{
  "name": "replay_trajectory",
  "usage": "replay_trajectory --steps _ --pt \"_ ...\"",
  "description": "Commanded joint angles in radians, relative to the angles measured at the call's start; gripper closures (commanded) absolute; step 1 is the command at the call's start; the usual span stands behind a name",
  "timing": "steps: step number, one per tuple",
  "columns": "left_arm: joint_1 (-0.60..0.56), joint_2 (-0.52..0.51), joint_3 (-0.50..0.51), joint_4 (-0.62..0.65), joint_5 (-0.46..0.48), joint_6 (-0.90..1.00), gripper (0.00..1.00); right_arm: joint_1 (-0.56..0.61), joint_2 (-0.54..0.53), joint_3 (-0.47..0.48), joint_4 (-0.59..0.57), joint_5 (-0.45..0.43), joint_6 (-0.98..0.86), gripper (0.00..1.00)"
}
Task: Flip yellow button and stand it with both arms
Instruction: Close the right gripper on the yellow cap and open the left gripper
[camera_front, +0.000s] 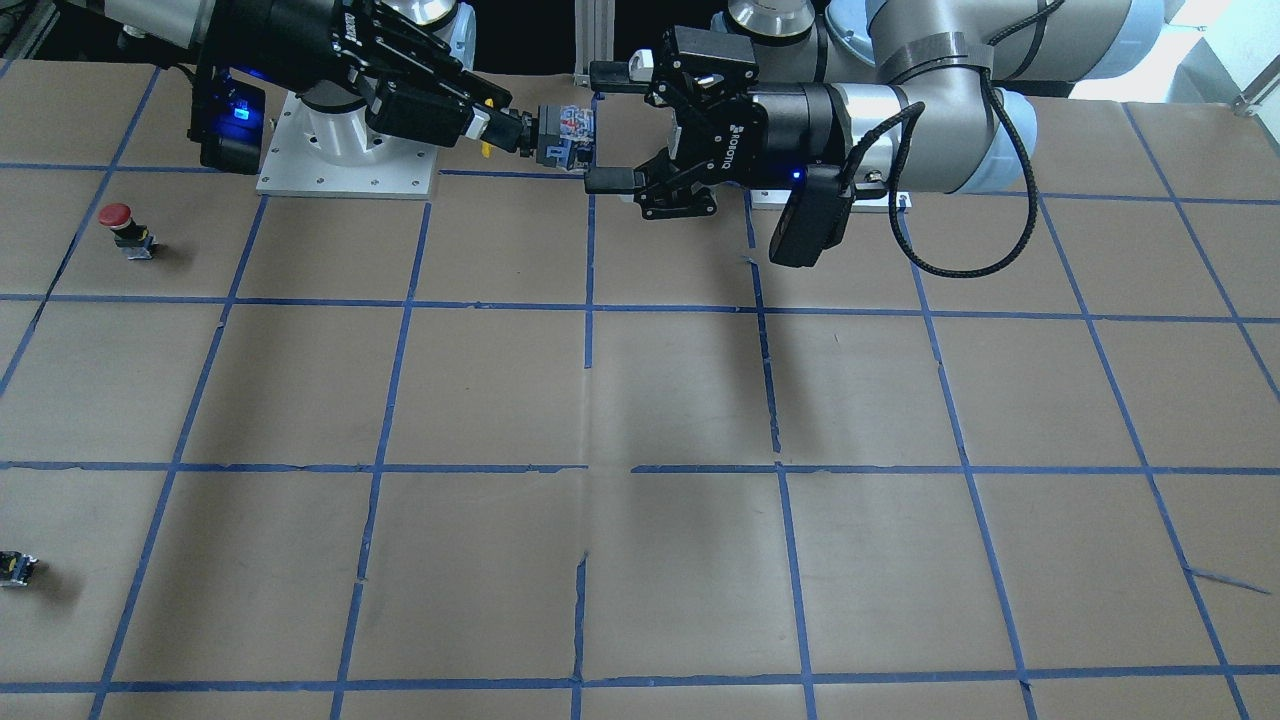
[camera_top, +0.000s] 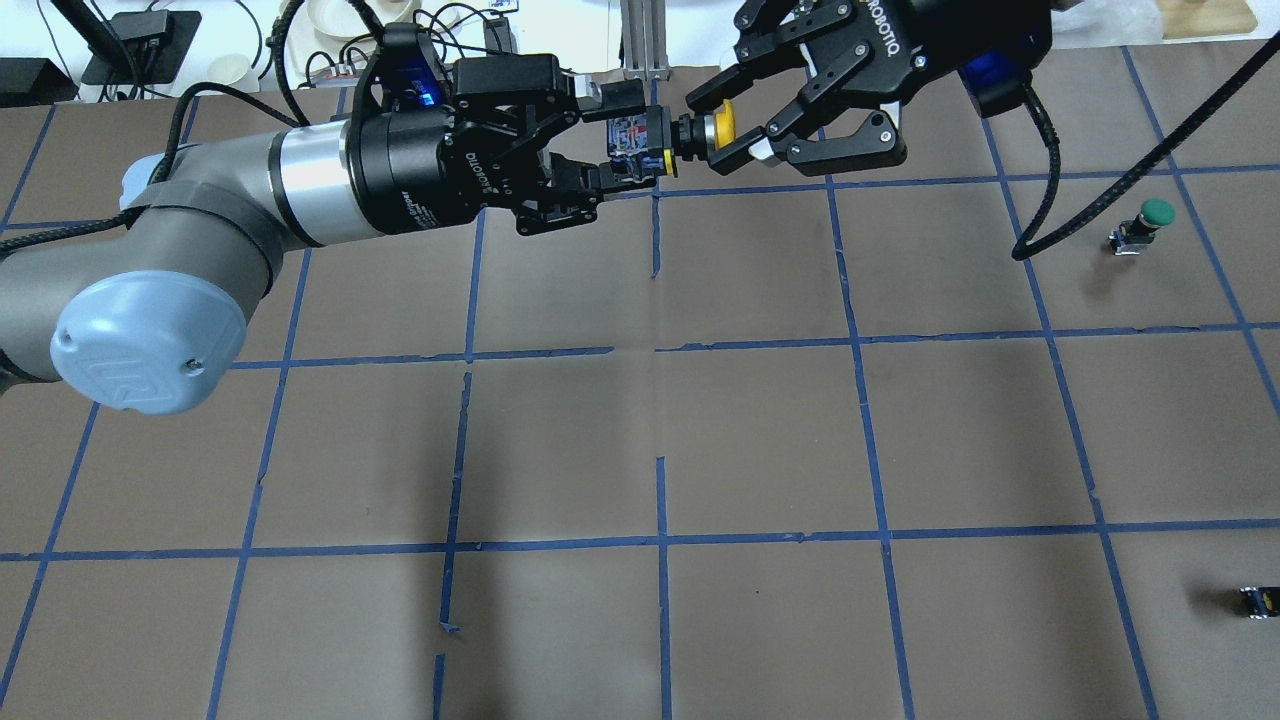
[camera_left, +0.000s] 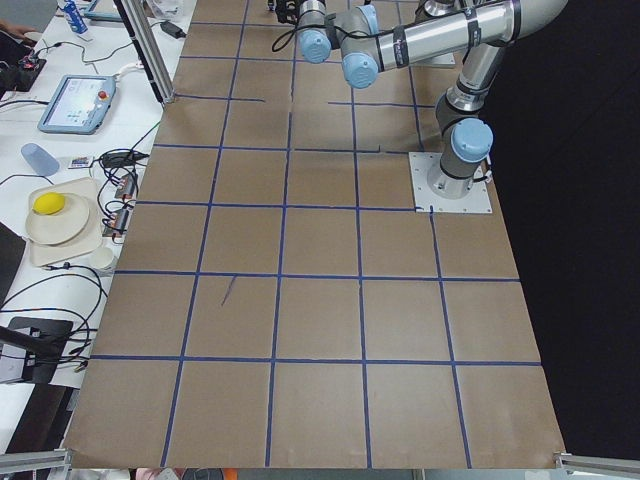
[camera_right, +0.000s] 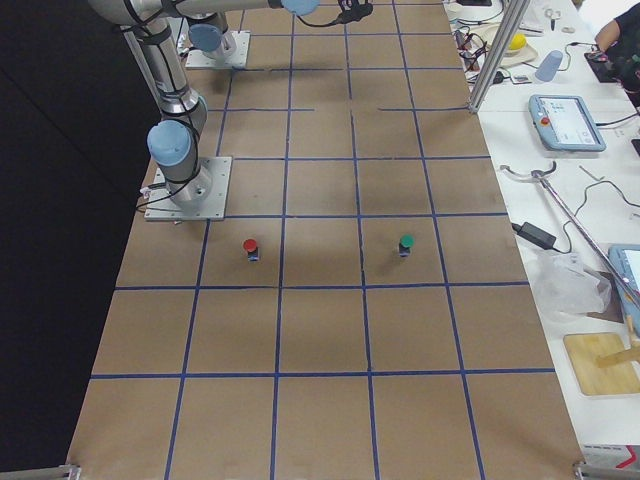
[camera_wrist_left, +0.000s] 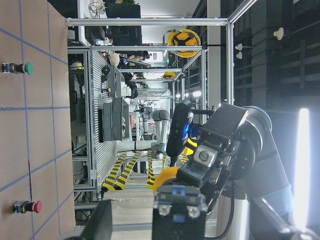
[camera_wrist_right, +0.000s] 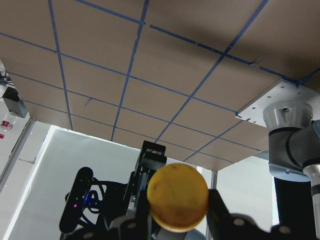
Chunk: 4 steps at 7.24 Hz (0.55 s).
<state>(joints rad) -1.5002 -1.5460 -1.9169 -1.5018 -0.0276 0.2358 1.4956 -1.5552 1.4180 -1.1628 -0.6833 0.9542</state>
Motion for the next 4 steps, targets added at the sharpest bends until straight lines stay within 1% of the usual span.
replay_trajectory --steps 1,2,3,4 --pt "0.069 0.0 0.004 0.08 0.218 -0.053 0.0 -0.011 -0.017 0.004 -0.075 -0.227 -0.072 0.8" --pt "0.08 0.006 0.007 0.084 0.301 -0.052 0.0 -0.005 -0.034 0.005 -0.084 -0.34 -0.169 0.8" --pt "0.083 0.003 0.01 0.106 0.471 -0.05 0.0 -0.005 -0.039 0.007 -0.086 -0.461 -0.336 0.8" --pt "0.081 0.0 0.025 0.129 0.614 -0.05 0.0 -0.005 -0.034 0.009 -0.089 -0.601 -0.538 0.8"
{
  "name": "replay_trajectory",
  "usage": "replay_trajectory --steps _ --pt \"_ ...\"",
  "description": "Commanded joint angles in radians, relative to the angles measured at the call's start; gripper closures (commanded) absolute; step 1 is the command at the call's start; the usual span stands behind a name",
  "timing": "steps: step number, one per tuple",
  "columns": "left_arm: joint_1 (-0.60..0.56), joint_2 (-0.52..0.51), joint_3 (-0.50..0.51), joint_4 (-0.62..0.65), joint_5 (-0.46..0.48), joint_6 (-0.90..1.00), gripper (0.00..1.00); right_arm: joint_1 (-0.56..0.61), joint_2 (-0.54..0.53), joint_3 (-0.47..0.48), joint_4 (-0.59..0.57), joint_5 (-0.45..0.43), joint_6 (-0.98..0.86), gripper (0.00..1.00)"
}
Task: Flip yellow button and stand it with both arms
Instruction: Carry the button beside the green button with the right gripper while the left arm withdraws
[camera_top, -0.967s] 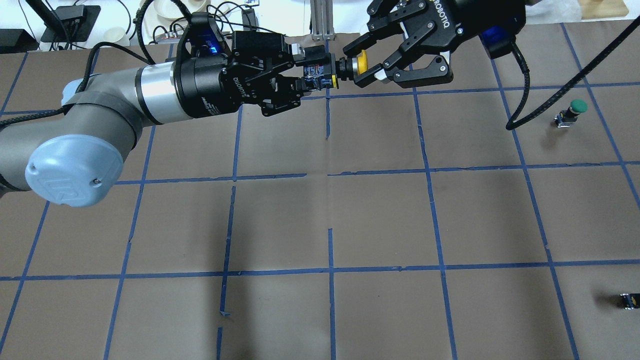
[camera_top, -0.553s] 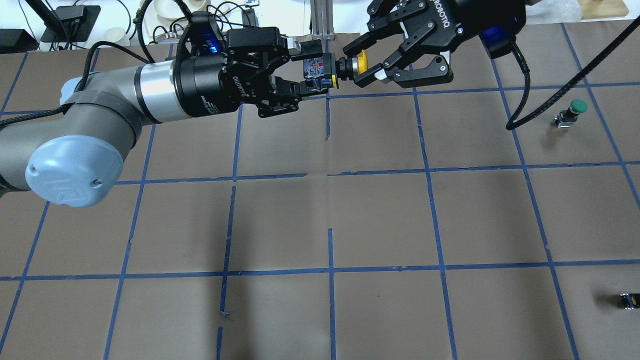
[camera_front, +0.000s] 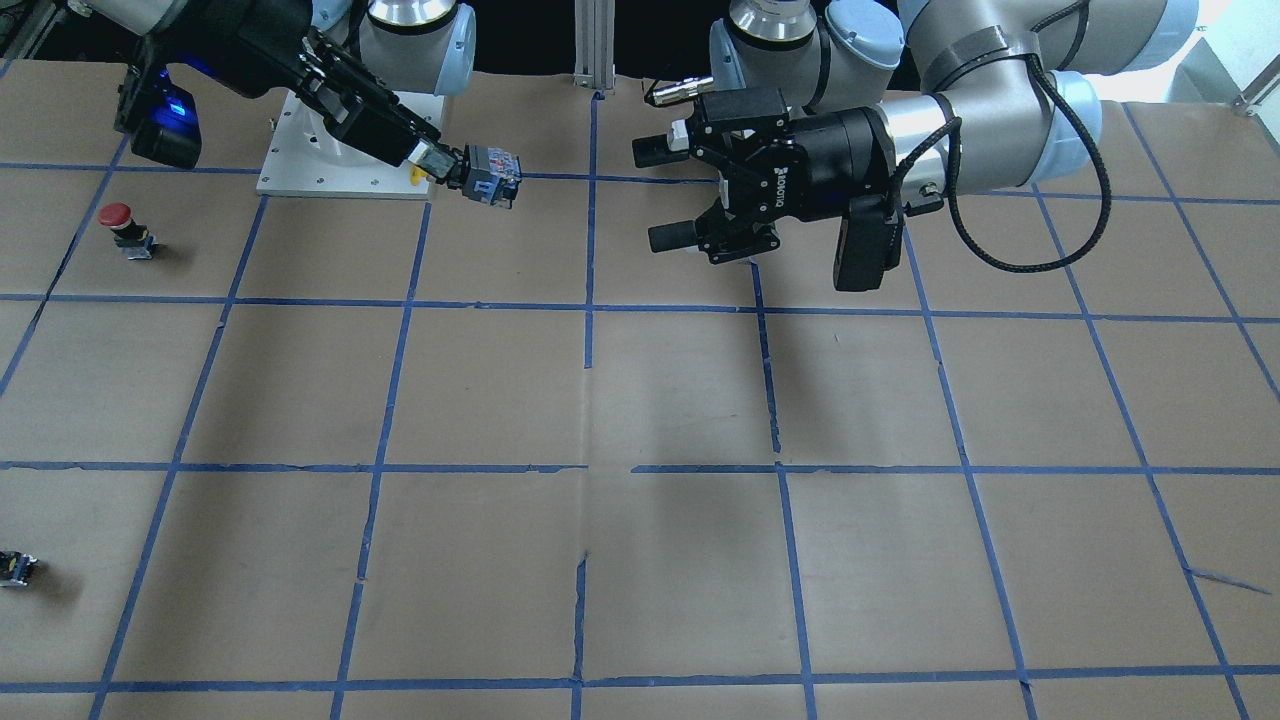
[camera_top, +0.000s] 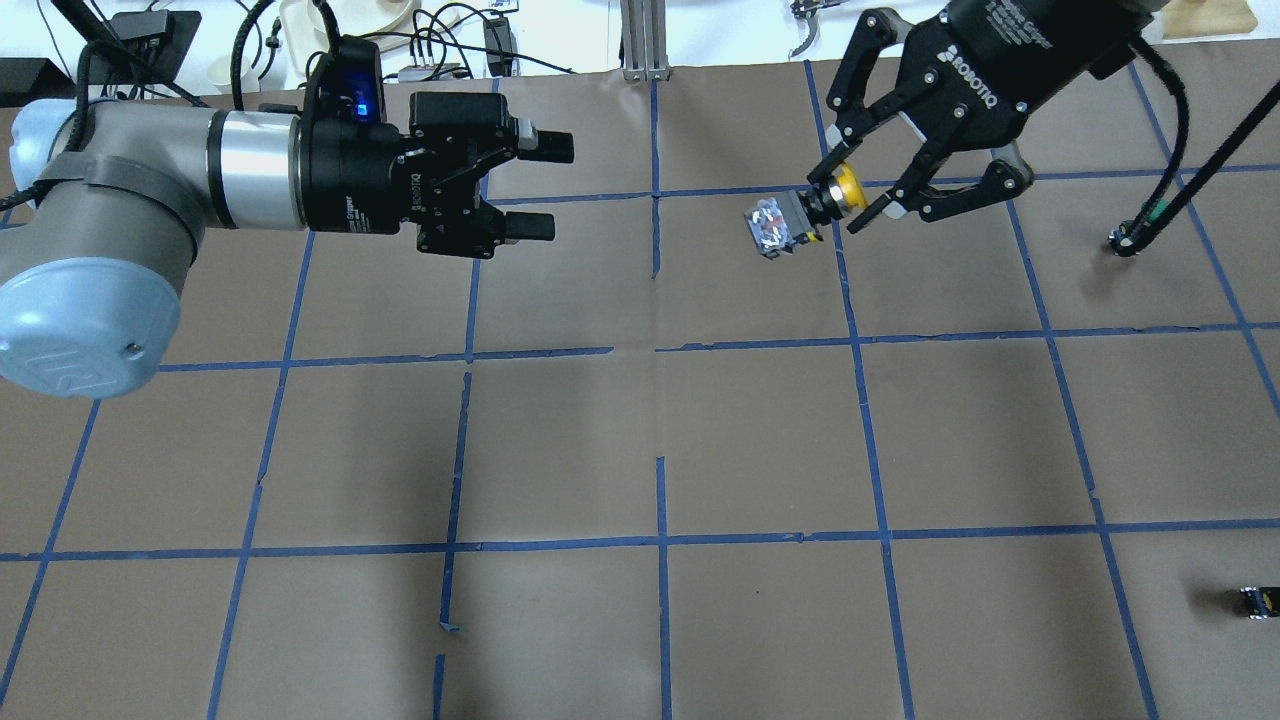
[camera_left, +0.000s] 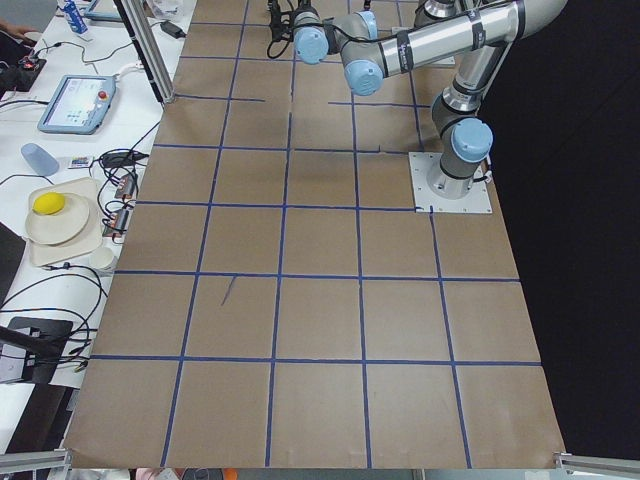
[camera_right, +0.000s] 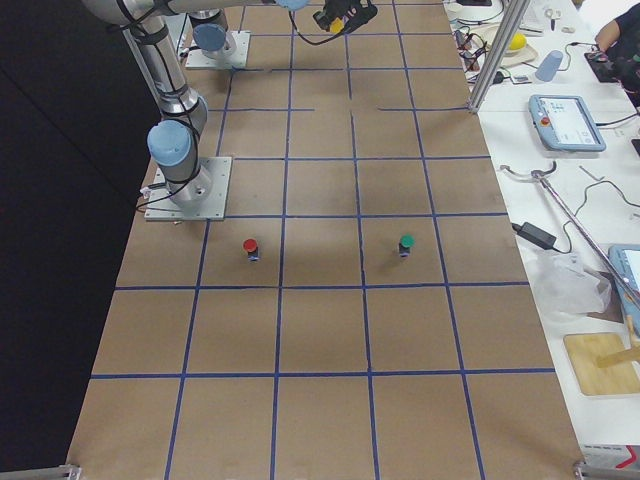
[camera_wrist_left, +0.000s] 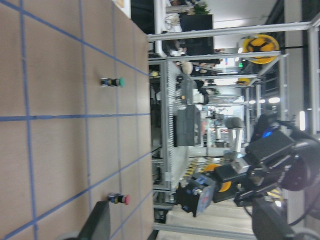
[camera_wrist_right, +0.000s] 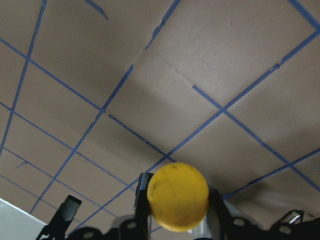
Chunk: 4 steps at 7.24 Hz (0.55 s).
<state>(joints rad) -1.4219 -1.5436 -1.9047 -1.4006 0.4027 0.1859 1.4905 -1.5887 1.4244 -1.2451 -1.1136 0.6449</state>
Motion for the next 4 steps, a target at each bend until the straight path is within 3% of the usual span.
replay_trajectory --steps 1,2,3,4 --pt "0.001 -0.003 0.048 0.028 0.366 -0.002 0.0 -0.016 0.004 0.004 -0.01 -0.258 -0.414 0.8" --pt "-0.009 -0.003 0.099 0.011 0.551 -0.003 0.0 -0.048 0.007 0.013 -0.04 -0.356 -0.539 0.8" --pt "-0.022 -0.007 0.151 -0.001 0.772 -0.003 0.0 -0.085 0.007 0.078 -0.16 -0.424 -0.714 0.8" --pt "-0.023 -0.012 0.186 -0.021 0.918 -0.003 0.0 -0.097 0.001 0.15 -0.277 -0.448 -0.84 0.8"
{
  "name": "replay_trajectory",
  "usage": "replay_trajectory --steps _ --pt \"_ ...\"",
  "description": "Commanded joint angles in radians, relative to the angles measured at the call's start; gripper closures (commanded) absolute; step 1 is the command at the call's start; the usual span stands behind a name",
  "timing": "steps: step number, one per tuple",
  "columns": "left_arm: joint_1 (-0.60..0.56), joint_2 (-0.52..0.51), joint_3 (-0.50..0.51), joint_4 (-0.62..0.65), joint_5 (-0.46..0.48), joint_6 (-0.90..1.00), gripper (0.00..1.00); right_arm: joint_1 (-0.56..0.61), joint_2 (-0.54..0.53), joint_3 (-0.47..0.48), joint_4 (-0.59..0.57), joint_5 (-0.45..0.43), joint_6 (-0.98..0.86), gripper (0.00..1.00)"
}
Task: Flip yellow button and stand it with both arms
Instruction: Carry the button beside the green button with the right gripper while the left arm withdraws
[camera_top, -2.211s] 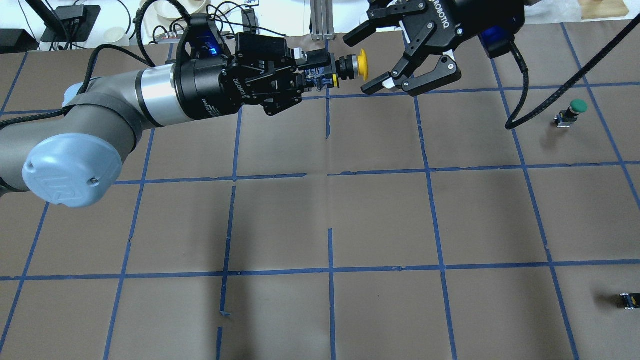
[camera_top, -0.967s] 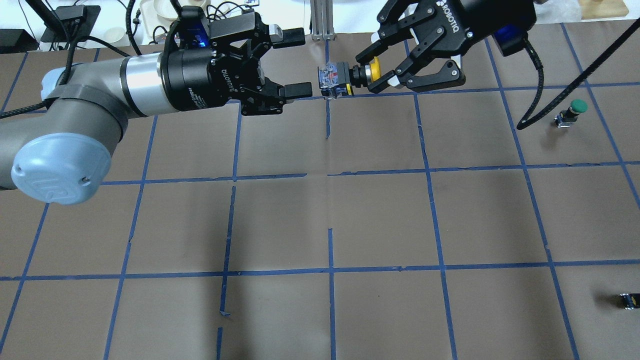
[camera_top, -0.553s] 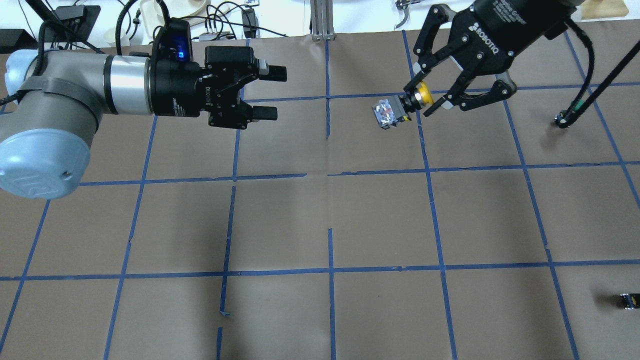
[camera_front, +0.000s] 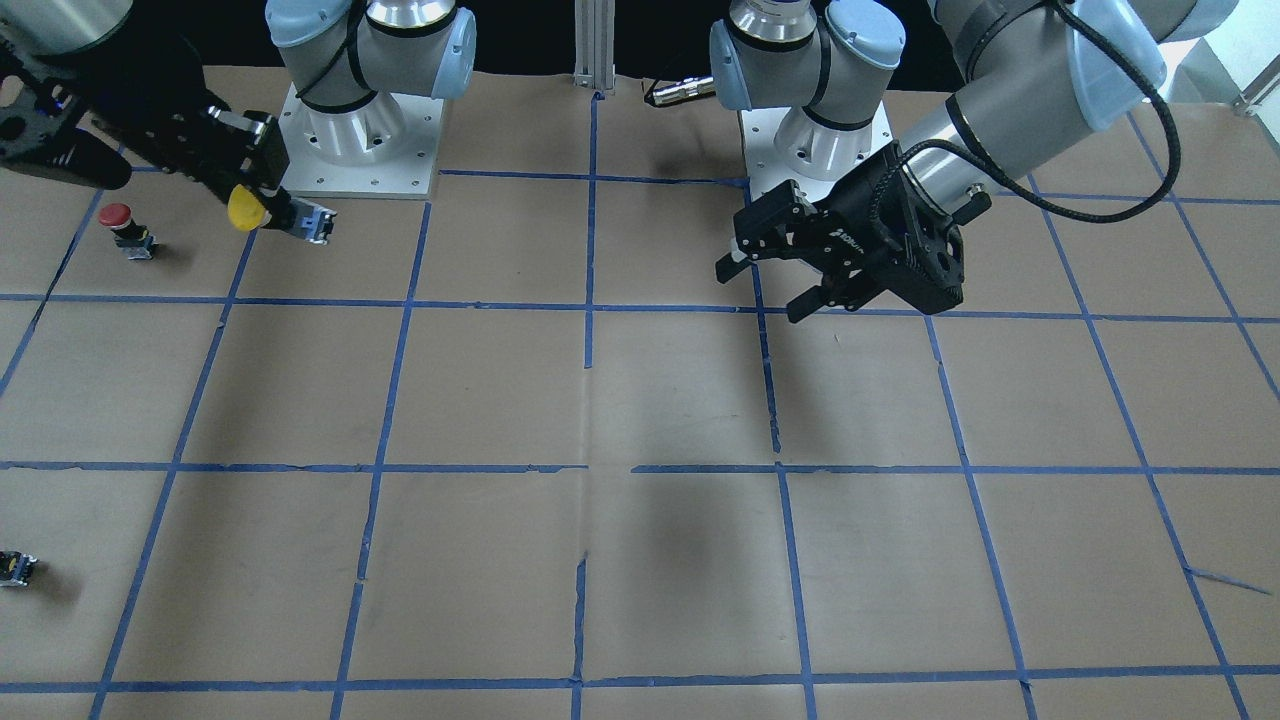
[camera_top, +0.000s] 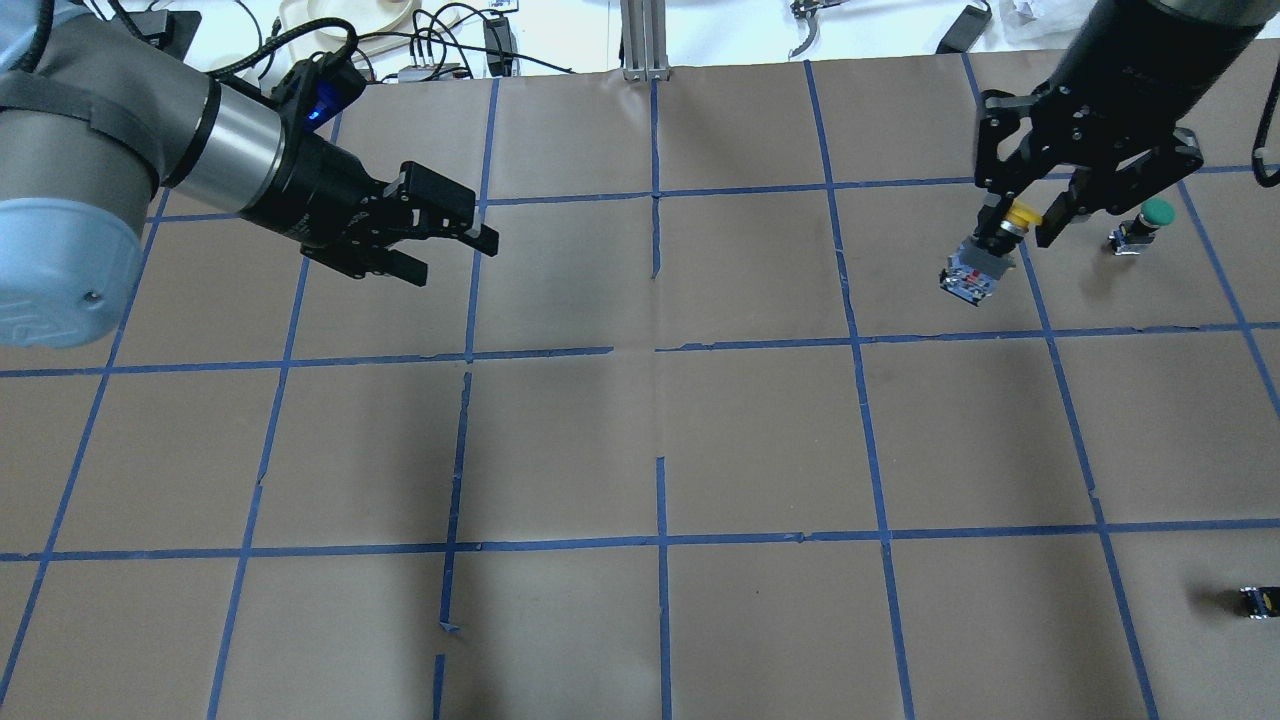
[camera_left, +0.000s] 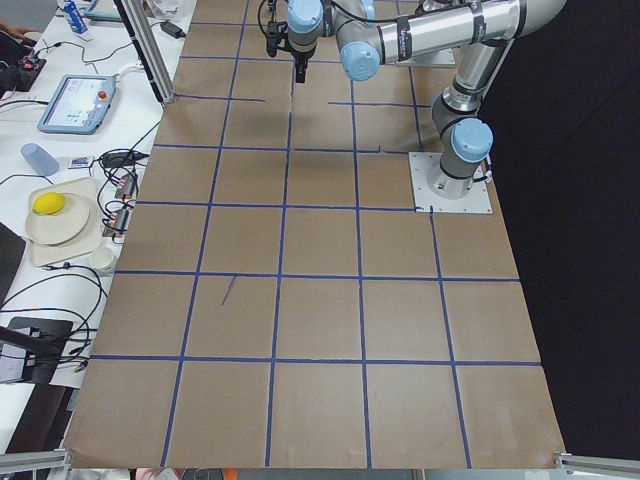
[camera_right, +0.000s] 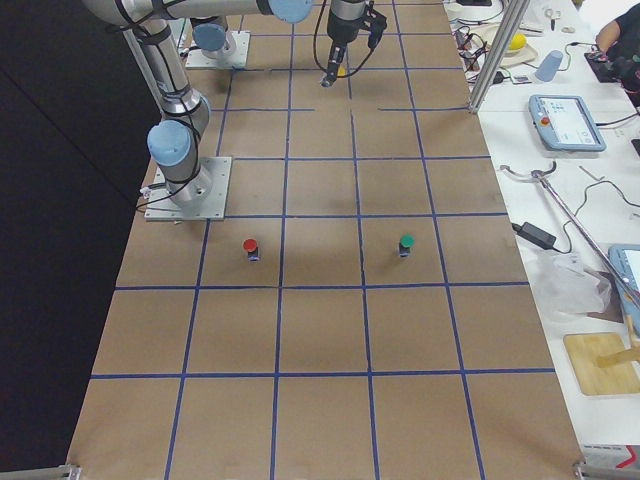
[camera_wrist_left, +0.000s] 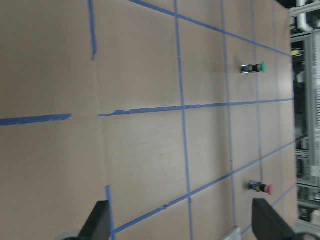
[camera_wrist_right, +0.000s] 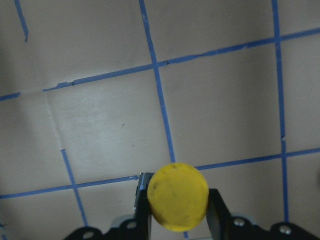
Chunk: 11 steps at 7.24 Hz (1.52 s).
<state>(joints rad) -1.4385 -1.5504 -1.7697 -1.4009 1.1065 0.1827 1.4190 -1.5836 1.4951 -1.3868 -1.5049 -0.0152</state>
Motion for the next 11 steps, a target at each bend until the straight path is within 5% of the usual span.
replay_trajectory --steps 1,4,6,11 --pt "-0.019 -0.013 0.074 -0.05 0.399 0.0 0.0 -0.031 -0.004 0.144 -0.281 -0.14 -0.316 0.8" --pt "-0.075 -0.005 0.142 -0.082 0.492 0.001 0.0 -0.198 0.004 0.345 -0.661 -0.17 -0.692 0.81" --pt "-0.082 -0.029 0.217 -0.157 0.474 -0.003 0.0 -0.413 0.005 0.552 -0.998 -0.045 -0.883 0.82" --pt "-0.08 -0.037 0.248 -0.228 0.49 -0.098 0.0 -0.67 0.054 0.795 -1.263 0.127 -1.026 0.87"
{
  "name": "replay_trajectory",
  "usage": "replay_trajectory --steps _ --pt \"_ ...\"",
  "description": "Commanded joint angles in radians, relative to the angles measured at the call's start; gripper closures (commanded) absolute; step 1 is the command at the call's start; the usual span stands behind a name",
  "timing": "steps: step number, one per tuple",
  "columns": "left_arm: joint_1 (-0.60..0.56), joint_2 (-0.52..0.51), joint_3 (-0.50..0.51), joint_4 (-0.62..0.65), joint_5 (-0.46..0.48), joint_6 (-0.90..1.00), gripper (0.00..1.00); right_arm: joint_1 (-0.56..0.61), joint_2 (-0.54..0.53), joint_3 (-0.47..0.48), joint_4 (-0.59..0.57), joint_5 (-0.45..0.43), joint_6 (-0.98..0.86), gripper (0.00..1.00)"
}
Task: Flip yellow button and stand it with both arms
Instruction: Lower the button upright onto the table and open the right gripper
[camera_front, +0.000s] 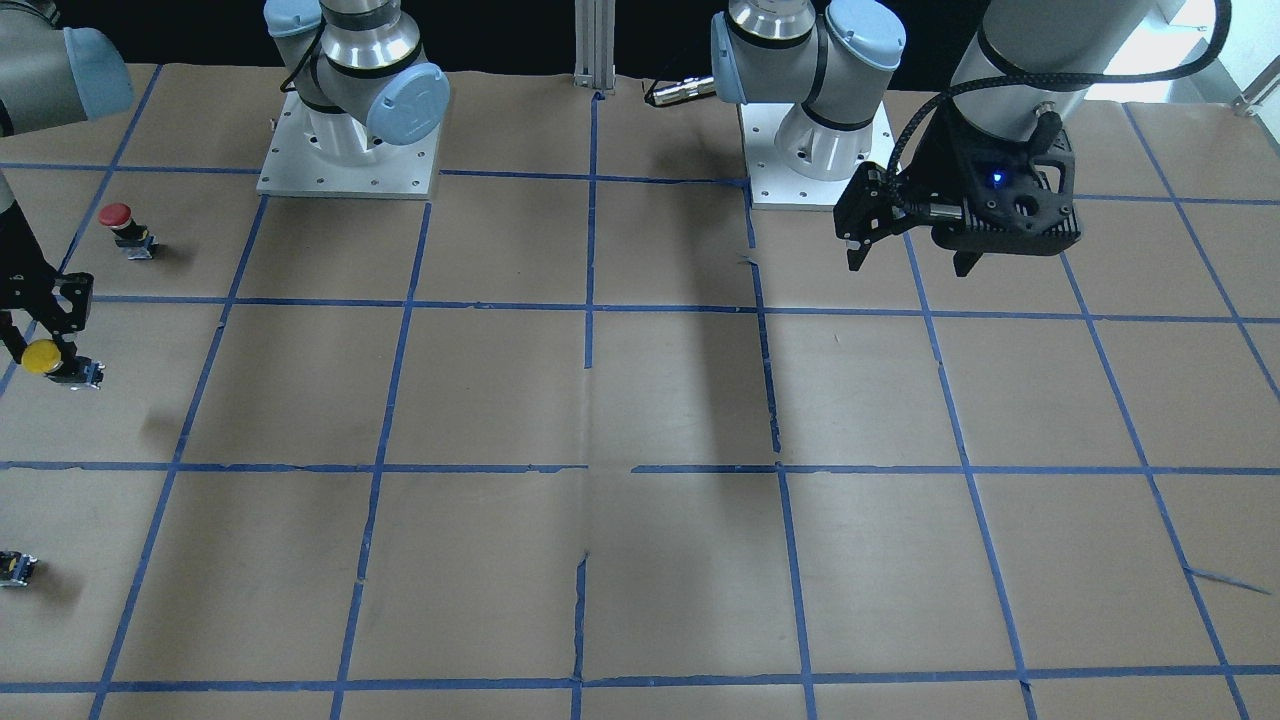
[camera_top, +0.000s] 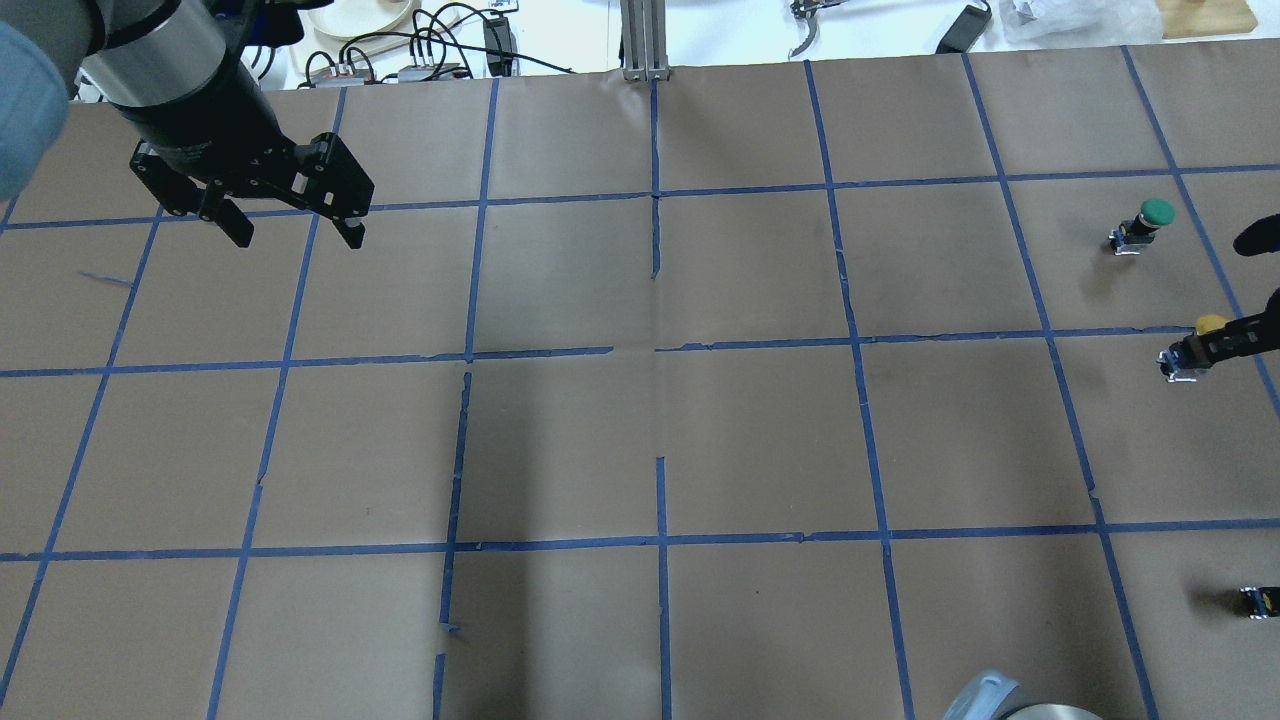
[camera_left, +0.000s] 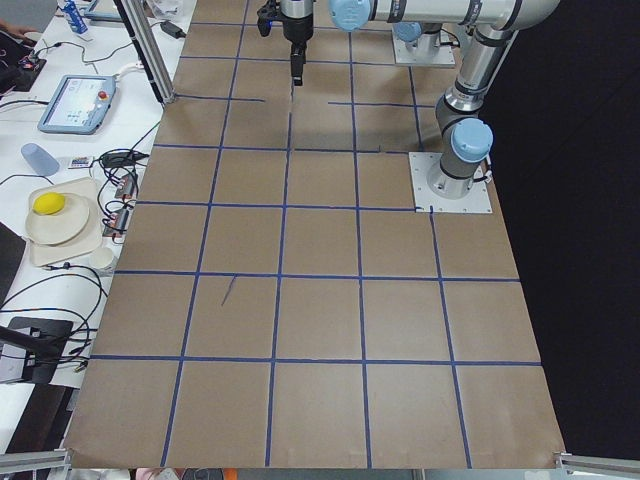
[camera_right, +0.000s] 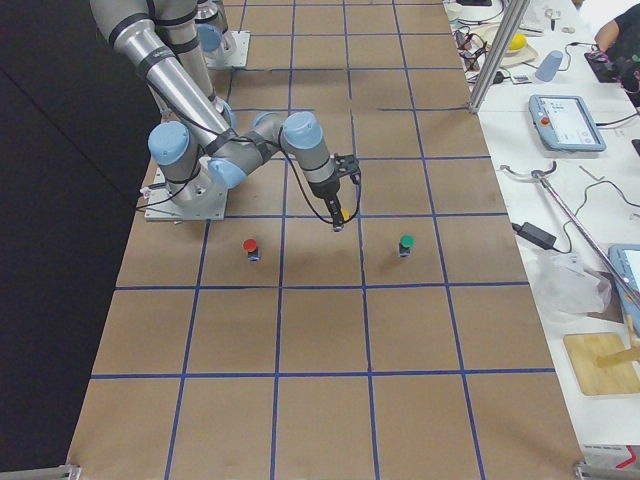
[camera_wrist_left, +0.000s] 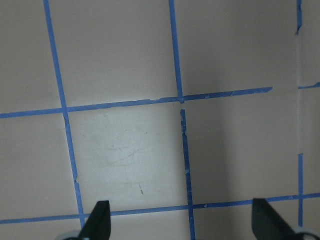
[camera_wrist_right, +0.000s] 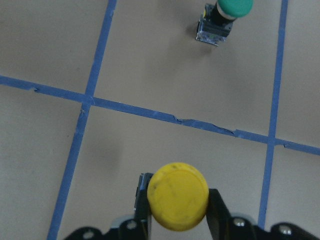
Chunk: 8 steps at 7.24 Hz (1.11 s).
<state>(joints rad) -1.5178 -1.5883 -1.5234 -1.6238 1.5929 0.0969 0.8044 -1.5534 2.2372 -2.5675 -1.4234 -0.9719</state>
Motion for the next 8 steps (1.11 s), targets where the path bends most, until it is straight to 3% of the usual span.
replay_trajectory --steps 1,4,5,6,8 --pt "-0.002 0.001 0.0 -0.005 0.001 -0.013 0.0 -0.06 0.053 0.061 -0.117 0.047 -0.097 0.87" --pt "-0.004 0.001 0.002 -0.004 0.002 -0.014 0.0 -0.122 0.148 0.059 -0.215 0.041 -0.1 0.85" --pt "-0.004 0.002 0.002 -0.002 0.005 -0.014 0.0 -0.122 0.151 0.062 -0.214 0.044 -0.088 0.65" --pt "-0.004 0.002 0.002 -0.004 0.007 -0.014 0.0 -0.122 0.147 0.059 -0.206 0.038 -0.084 0.01" --pt "-0.004 0.004 0.002 -0.002 0.007 -0.013 0.0 -0.116 0.13 0.05 -0.131 0.034 -0.058 0.0"
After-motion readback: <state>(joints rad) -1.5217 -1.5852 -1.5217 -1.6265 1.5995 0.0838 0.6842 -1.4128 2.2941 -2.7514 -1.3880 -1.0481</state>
